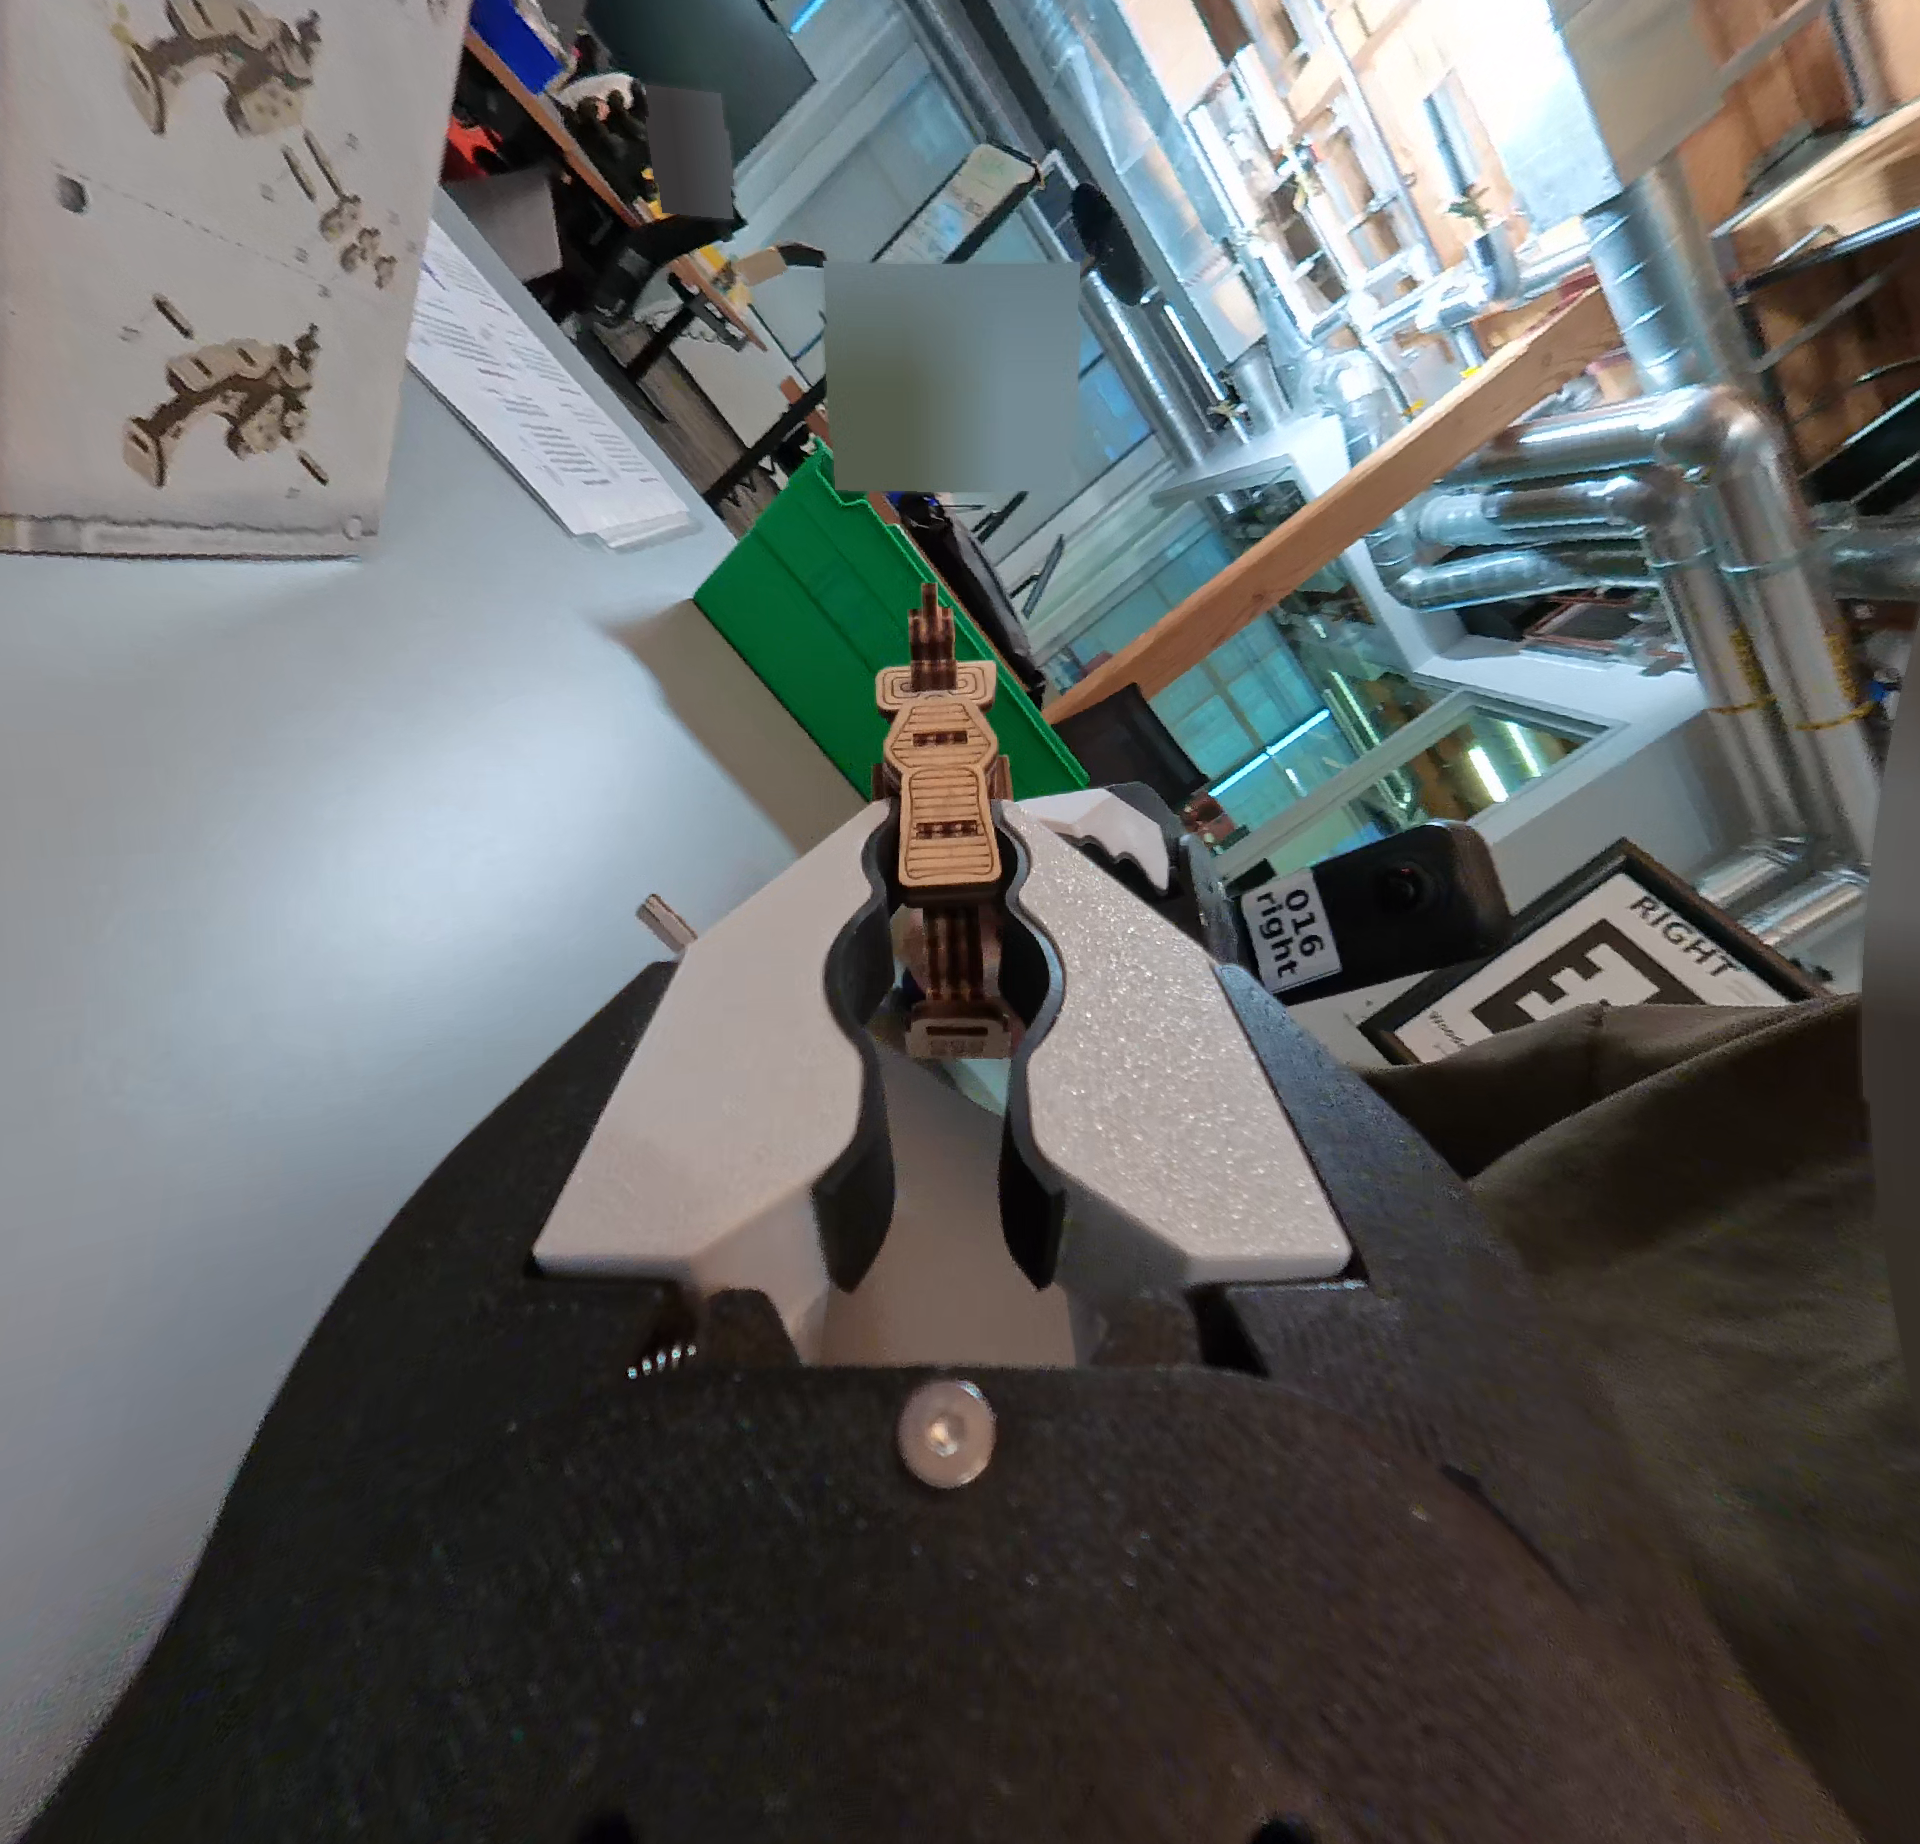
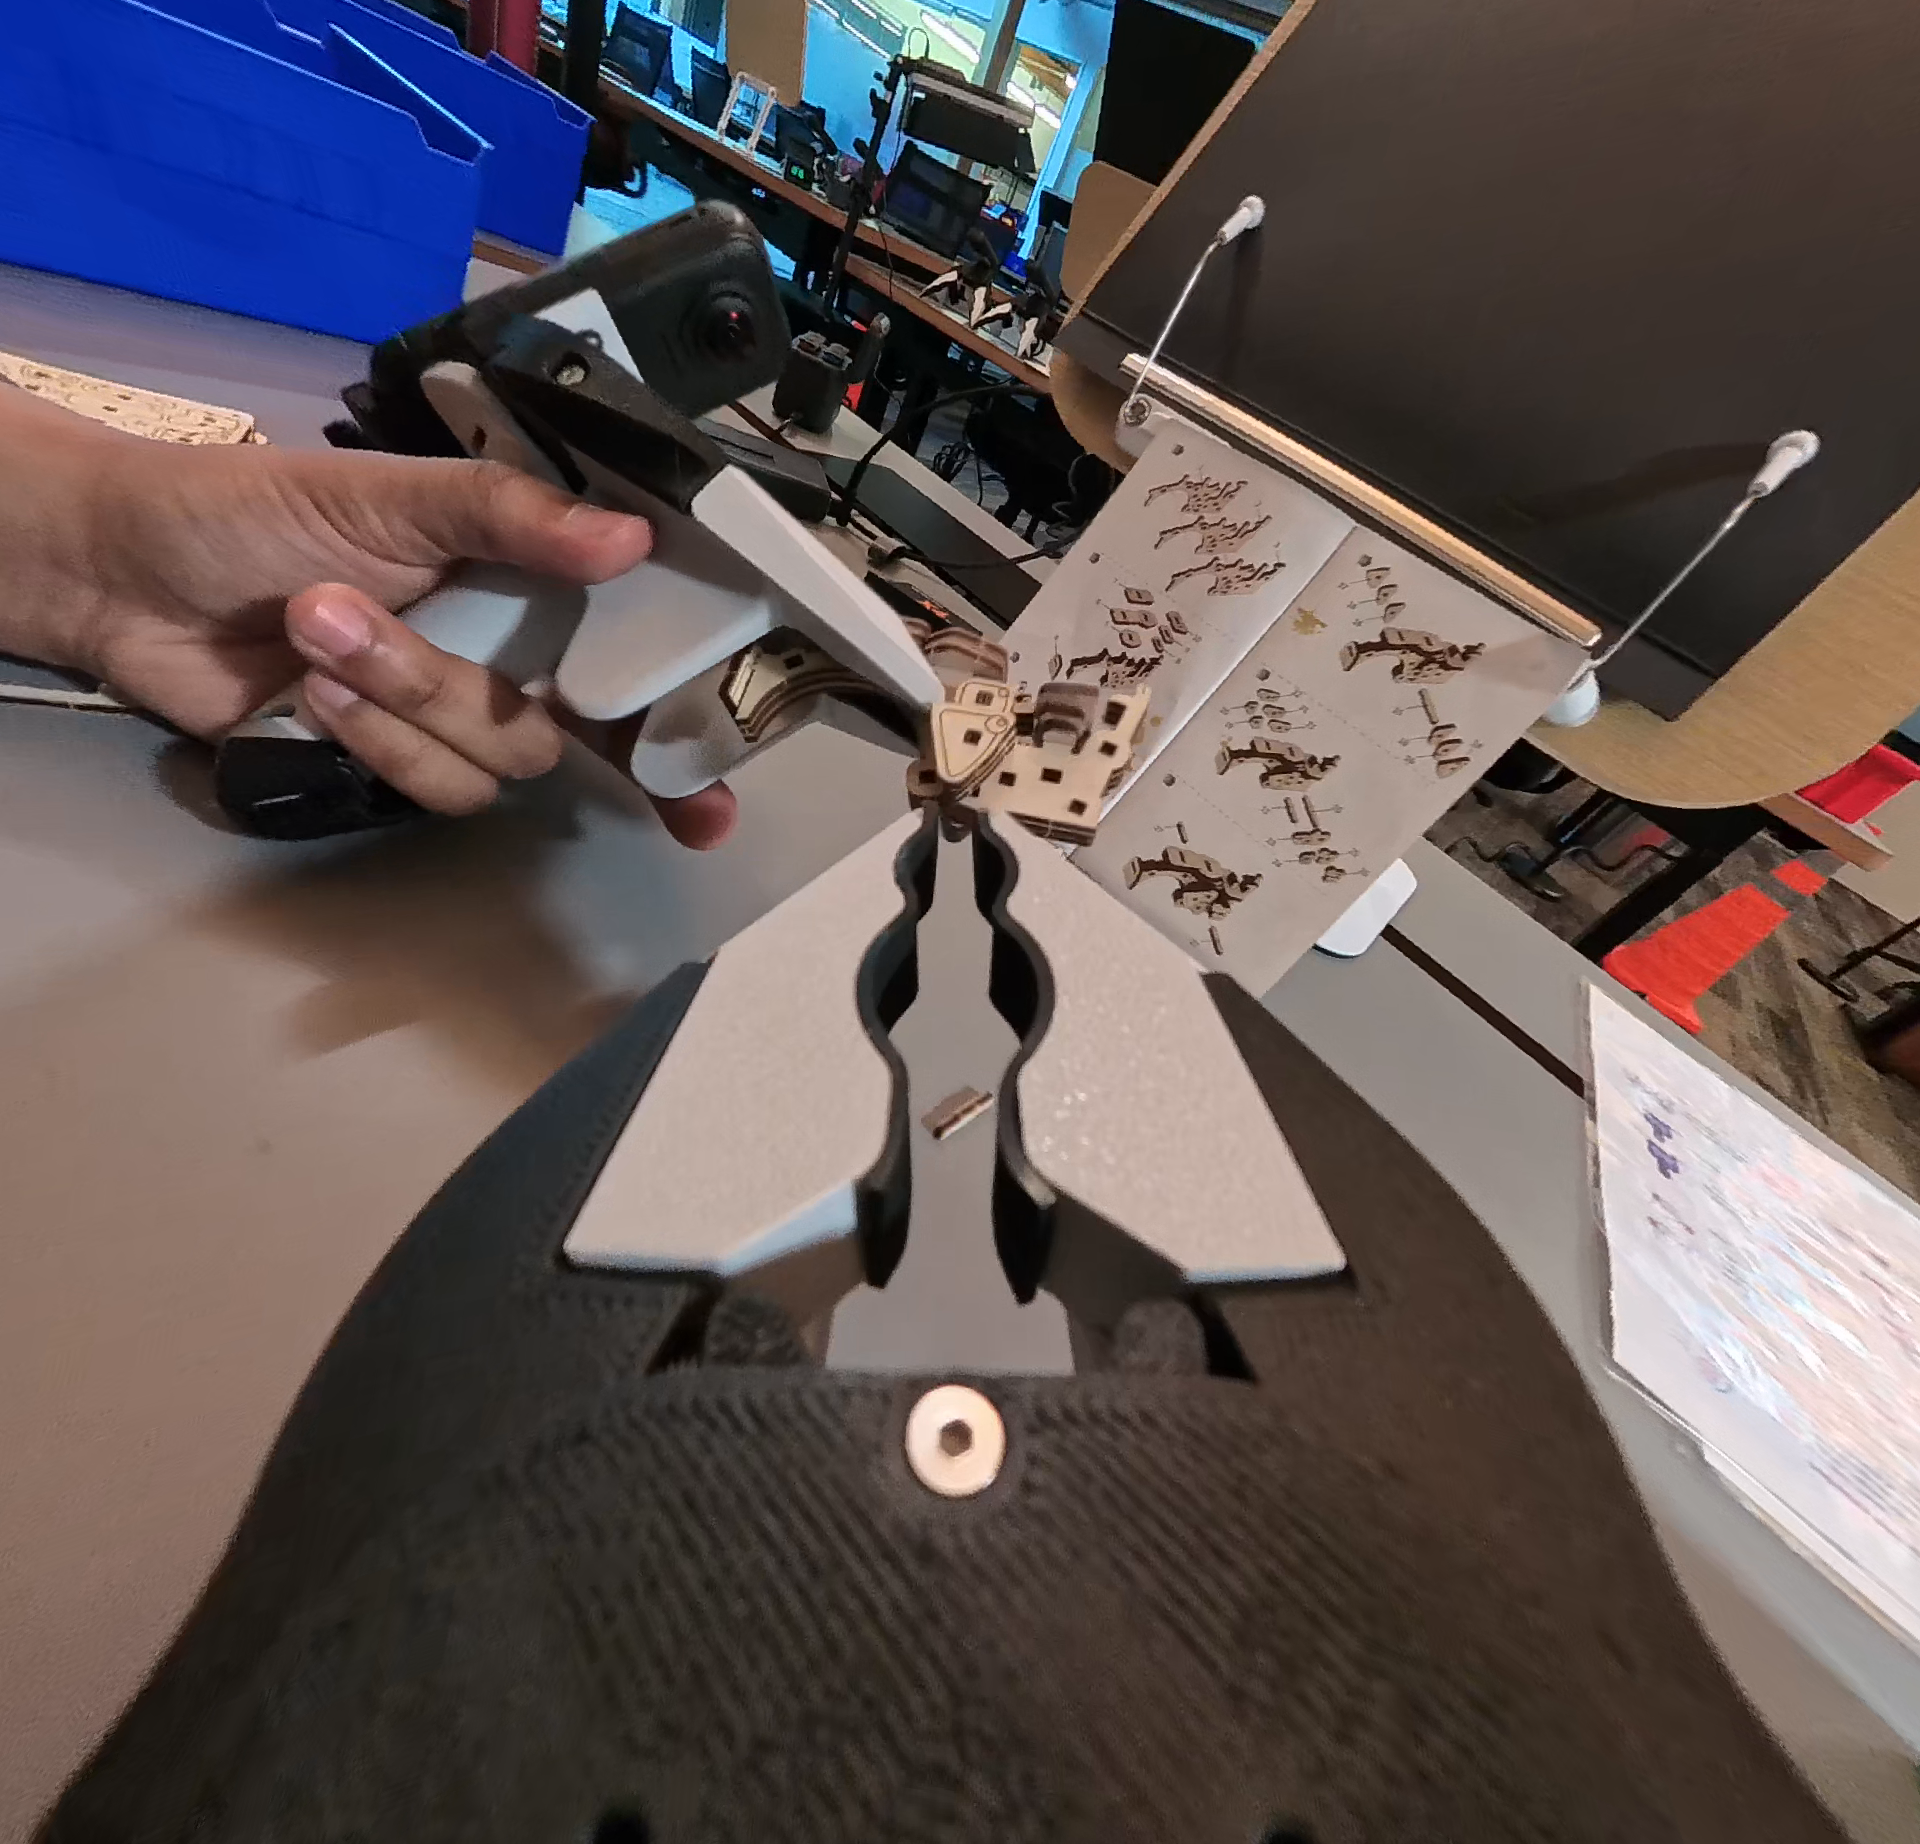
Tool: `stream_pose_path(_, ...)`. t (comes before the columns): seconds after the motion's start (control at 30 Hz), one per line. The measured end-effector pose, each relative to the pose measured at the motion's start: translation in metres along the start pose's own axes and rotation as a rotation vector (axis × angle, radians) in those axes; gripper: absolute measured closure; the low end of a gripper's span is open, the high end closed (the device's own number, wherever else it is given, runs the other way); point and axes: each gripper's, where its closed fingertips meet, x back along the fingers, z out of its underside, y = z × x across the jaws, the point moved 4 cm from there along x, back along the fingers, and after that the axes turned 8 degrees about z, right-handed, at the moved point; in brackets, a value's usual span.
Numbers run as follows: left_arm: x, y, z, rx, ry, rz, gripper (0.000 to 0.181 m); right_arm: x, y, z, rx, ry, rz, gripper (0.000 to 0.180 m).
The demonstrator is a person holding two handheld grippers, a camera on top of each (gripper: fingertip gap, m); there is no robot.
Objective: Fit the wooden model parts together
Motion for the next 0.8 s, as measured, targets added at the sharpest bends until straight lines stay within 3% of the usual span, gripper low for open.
stream_pose_path(0.3,-0.0014,-0.0051,0.0021,0.077,0.011,0.092,0.169,0.0027,0.0003,-0.0059,-0.032,-0.046,0.004,0.175)
stream_pose_path(0.8,-0.0013,-0.0041,0.0018,0.08,0.007,0.086,0.17,0.0027,0.0029,-0.0068,-0.001,-0.053,0.03,0.176)
